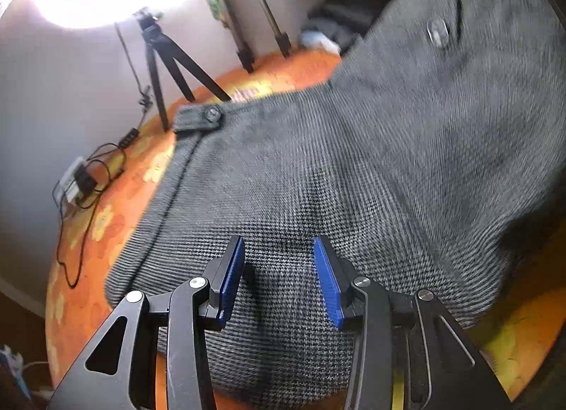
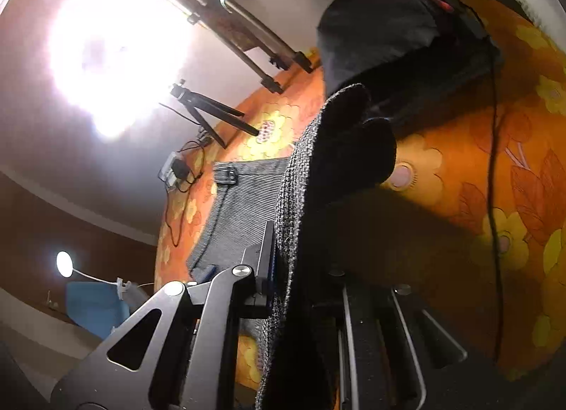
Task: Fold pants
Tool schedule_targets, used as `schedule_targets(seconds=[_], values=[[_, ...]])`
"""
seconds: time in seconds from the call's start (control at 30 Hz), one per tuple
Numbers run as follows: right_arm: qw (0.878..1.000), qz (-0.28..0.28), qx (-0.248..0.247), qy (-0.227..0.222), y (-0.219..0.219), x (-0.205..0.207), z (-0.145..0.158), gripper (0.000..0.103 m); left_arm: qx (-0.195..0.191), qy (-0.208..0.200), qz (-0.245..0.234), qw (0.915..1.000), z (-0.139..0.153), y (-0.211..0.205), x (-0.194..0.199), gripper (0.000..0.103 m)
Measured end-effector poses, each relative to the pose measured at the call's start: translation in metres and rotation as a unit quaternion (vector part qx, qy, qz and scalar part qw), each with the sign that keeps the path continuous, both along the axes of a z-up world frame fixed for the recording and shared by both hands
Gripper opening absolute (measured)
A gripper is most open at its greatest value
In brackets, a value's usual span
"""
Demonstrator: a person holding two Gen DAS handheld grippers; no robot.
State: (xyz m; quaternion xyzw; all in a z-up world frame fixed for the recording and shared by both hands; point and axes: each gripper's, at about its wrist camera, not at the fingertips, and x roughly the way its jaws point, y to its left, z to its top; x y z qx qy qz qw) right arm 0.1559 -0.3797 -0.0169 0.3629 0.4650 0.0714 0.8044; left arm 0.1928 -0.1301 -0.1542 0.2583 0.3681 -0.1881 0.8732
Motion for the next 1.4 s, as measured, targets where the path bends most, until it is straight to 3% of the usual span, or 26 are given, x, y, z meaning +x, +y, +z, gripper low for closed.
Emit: schedule_targets(seconds=[0.27,0.4,0.5,0.6,0.83,1.1,1.2,1.23,1.33,1.4], values=[[1.0,0.024,-0.011,-0.015,0.04,0.021,0.018,0.013,-0.052,0.019,0.024,0.9982,0.031,0.029,-0.001,0.04],[0.998,0.05,-0.033,-0.017,0.074,0.036,0.022,0.013,-0.065,-0.002,0.044,0.9969,0.061,0.061,-0.01,0.04],[0.998,0.055,-0.034,-0.014,0.094,0.054,0.02,0.013,-0.088,-0.027,0.075,0.9929,0.081,0.093,-0.013,0.04],[0.997,0.062,-0.038,-0.004,0.116,0.071,0.014,0.013,-0.126,-0.023,0.107,0.986,0.093,0.121,-0.005,0.04],[0.993,0.085,-0.073,0.034,0.191,0.12,-0.019,0.013,-0.16,-0.037,0.154,0.9743,0.106,0.166,-0.002,0.04],[0.979,0.129,-0.139,0.079,0.267,0.153,-0.073,0.014,-0.174,-0.041,0.179,0.9674,0.105,0.197,0.006,0.04],[0.974,0.141,-0.159,0.08,0.28,0.152,-0.081,0.017,-0.18,-0.039,0.187,0.965,0.105,0.205,0.007,0.04],[0.974,0.144,-0.156,0.081,0.282,0.154,-0.083,0.024,-0.183,-0.037,0.189,0.964,0.105,0.207,0.007,0.04],[0.977,0.154,-0.123,0.077,0.283,0.158,-0.081,0.04,-0.187,-0.035,0.189,0.9632,0.106,0.209,0.006,0.04],[0.98,0.176,-0.08,0.057,0.284,0.156,-0.071,0.041,-0.194,-0.031,0.185,0.9628,0.105,0.208,0.006,0.04]])
